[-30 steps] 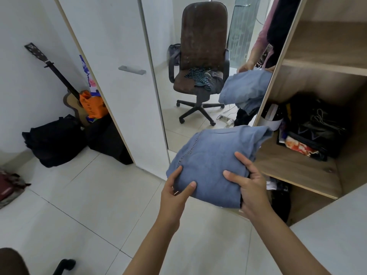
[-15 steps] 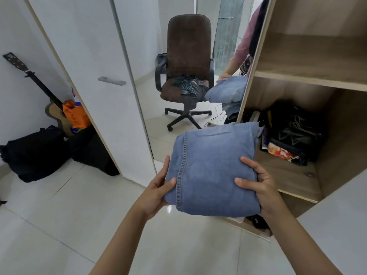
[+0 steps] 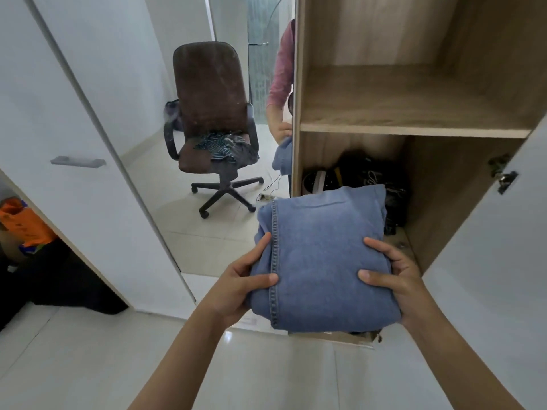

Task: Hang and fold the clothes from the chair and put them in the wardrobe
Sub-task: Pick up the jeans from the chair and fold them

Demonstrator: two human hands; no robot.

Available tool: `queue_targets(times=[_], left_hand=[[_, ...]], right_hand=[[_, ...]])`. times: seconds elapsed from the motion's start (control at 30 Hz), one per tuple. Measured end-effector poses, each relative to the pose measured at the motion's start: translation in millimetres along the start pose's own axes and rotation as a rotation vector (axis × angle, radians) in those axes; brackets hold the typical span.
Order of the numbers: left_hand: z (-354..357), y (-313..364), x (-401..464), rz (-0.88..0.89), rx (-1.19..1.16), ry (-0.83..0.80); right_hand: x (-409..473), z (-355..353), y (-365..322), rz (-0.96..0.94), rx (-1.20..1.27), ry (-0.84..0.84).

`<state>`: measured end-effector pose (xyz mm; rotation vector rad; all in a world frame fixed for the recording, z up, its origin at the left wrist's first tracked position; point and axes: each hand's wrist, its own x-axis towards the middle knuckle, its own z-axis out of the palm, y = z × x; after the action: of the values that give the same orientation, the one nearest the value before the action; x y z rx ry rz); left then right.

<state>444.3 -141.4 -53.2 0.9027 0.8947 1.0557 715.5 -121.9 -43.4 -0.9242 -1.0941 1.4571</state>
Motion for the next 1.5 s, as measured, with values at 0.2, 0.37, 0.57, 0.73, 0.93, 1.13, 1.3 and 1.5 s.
queue_targets(times=[0.2, 0.37, 0.57, 0.73, 0.93, 1.13, 1.3, 1.5], left_hand=[[33.0, 26.1, 40.7, 0.112, 0.042, -0.087], [62.8, 66.6, 67.5, 0.295, 0.075, -0.145], [100.4, 132.7, 100.7, 0.511, 0.113, -0.25], [135.2, 195.4, 142.4, 0.64, 0.097, -0.298], [164.7, 237.3, 223.8, 0.694, 0.062, -0.183], [192.4, 259.9, 319.8, 0.722, 0.075, 0.012], [207.5, 283.8, 398.9, 0.768, 0.121, 0.122], [190.5, 292.0, 487.0, 0.701, 0.198, 0.206]], right_hand=[[5.4, -21.9, -34.8, -0.139, 0.004, 0.128], [17.0, -27.1, -82.5, -0.296, -0.053, 0.172], [34.1, -26.0, -154.8, -0.529, -0.116, 0.2], [81.6, -36.2, -222.0, -0.628, -0.14, 0.169], [173.4, -62.6, -273.4, -0.608, -0.116, 0.141], [283.3, -103.1, -294.9, -0.555, -0.081, 0.142], [372.2, -131.2, -320.6, -0.483, -0.062, 0.104], [462.7, -157.7, -307.9, -0.384, -0.108, 0.133]])
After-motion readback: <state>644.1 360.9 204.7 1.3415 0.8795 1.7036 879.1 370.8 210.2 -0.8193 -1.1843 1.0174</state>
